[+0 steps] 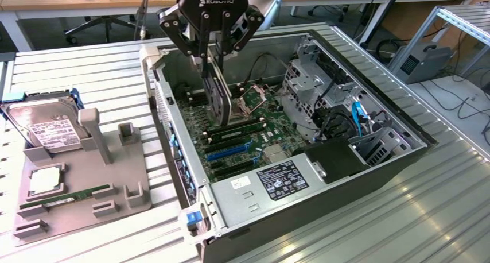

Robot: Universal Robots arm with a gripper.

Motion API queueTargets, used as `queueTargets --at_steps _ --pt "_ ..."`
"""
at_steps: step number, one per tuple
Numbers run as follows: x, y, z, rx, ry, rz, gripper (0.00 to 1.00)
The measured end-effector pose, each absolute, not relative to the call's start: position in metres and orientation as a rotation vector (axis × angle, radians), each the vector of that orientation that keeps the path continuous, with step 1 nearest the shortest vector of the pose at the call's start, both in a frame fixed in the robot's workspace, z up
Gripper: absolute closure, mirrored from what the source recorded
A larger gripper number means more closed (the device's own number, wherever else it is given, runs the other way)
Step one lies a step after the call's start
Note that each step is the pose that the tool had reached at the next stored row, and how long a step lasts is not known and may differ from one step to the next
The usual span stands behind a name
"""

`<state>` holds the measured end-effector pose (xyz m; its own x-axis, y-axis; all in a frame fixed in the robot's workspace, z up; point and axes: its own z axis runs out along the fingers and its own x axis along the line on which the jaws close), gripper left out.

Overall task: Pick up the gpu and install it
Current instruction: 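Pick up the gpu and move the gpu toward the slot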

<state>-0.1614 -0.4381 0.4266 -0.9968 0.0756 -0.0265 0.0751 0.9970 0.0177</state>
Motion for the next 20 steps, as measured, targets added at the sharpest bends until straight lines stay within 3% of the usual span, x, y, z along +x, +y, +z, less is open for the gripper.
queueTargets --at_steps 20 --pt "-0.138 -0.445 0.411 0.117 3.112 0.026 0.73"
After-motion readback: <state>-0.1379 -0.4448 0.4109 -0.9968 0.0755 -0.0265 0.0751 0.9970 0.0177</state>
